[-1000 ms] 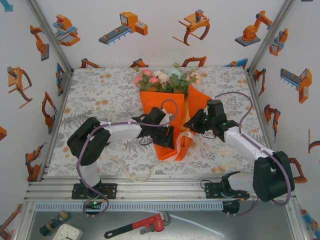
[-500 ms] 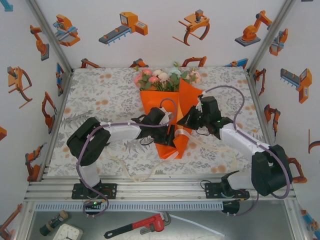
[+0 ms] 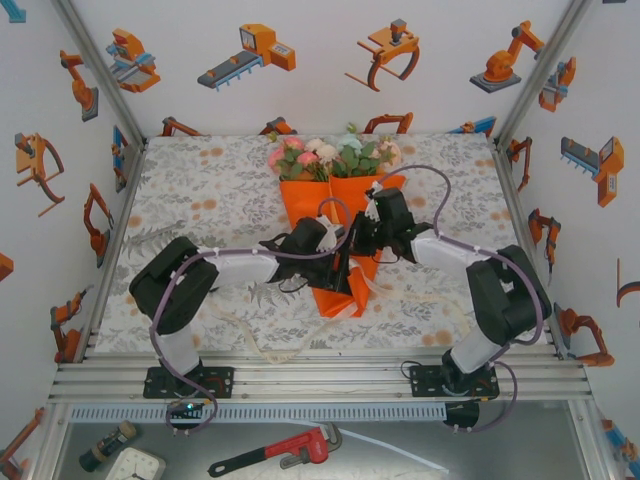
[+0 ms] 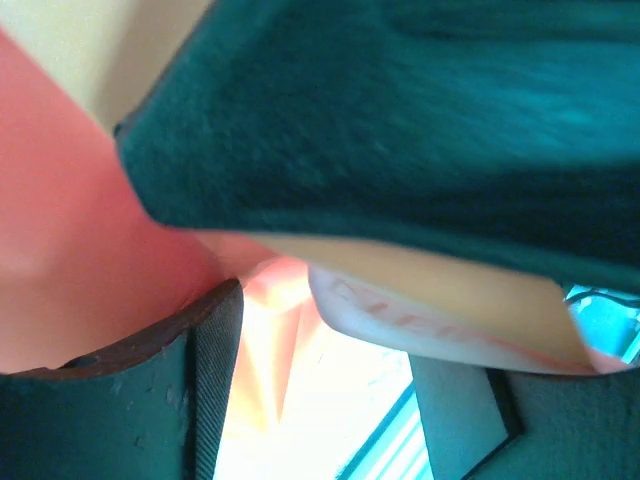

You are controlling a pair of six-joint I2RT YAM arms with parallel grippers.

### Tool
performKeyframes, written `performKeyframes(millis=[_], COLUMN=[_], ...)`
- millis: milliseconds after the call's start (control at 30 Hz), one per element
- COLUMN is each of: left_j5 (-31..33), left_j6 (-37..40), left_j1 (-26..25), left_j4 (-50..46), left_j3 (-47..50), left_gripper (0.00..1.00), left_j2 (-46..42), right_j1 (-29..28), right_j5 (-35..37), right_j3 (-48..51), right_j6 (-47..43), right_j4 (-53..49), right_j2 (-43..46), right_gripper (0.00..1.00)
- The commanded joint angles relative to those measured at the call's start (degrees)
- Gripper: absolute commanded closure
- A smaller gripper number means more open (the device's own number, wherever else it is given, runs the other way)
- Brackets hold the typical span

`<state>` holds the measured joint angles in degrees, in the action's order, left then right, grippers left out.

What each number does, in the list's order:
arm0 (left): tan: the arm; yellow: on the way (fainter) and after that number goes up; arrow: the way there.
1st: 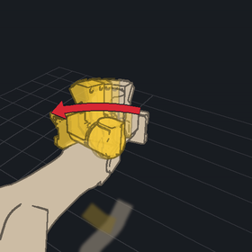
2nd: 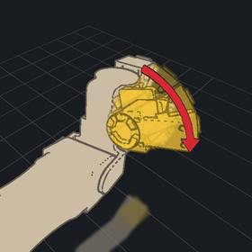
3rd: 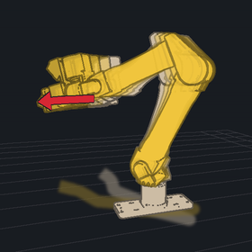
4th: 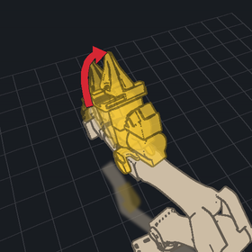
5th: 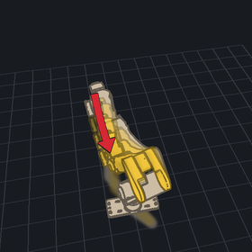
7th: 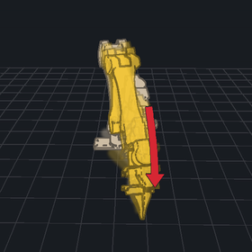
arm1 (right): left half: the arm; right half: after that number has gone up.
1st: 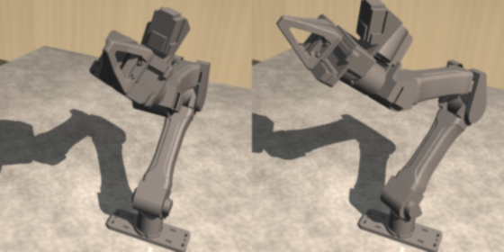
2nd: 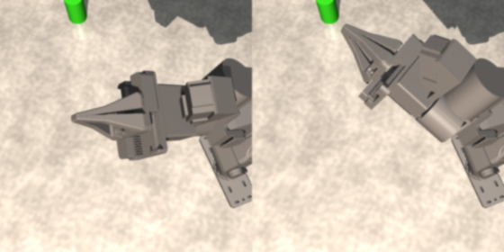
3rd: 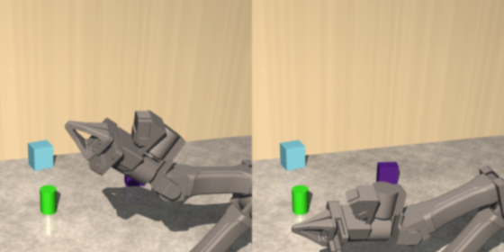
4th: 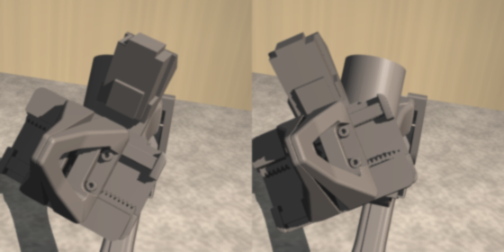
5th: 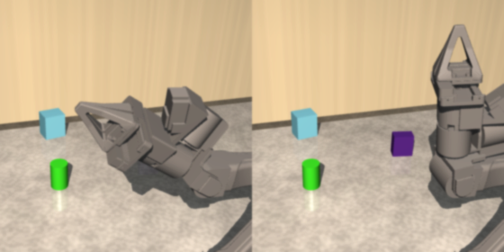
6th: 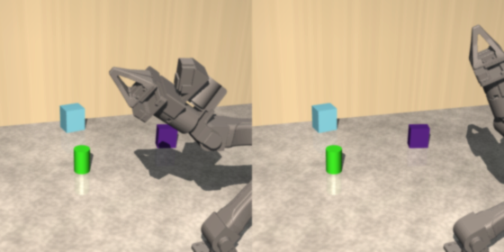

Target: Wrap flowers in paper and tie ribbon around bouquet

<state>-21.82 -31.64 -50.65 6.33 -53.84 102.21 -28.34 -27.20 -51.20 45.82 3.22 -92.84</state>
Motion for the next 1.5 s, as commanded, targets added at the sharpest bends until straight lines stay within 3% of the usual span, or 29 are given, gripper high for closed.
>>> performKeyframes(millis=[0, 233, 400, 567, 833, 1000, 1200, 1333, 1467], left_j5=[4.51, 13.66, 11.91, 5.64, 3.7, 4.52, 6.92, 9.91, 11.12], left_j6=[-0.26, -2.6, -9.98, -18.52, -29.39, -28.81, -26.16, -25.83, -25.91], left_j1=[0.07, 1.4, 8.95, 17.75, 22.56, 22.8, 22.92, 22.91, 22.91], left_j4=[-1.89, -10.87, -14.02, -12.46, -0.73, 1.79, 0.41, -4.55, -3.01], left_j3=[4.56, 7.62, 6.67, 2.96, 7.52, 9.29, 8.55, 5.16, 4.2], left_gripper=[0.35, 0.25, 0.24, 0.34, 0.37, 0.37, 0.27, 0.29, 0.36], left_j2=[-4.77, -19.94, -25.43, -21.33, -18.54, -20.4, -20.48, -14.65, -10.07], right_j1=[-0.75, -0.77, -0.84, -3.7, -9.82, -11.62, -13.2, -14.08, -14.25], right_j5=[1.25, 0.72, 1.2, 1.58, 4.38, 3.92, 3.03, 3.21, 2.97], right_j3=[-1.36, -1.86, -1.73, -3.11, -8.63, -11.65, -13.87, -14.71, -14.47], right_j6=[-4.42, -5.71, -5.64, -8.17, -12.52, -14.45, -17.08, -17.66, -17.83], right_j4=[-0.83, -1.18, -0.98, -1.57, -3.65, -4.64, -6.55, -6.86, -6.66], right_j2=[-0.47, -2.6, -2.33, -0.26, -4.8, -9.36, -12.51, -13.42, -13.39], right_gripper=[1.0, 1.0, 1.0, 1.0, 1.0, 1.0, 1.0, 1.0, 1.0])
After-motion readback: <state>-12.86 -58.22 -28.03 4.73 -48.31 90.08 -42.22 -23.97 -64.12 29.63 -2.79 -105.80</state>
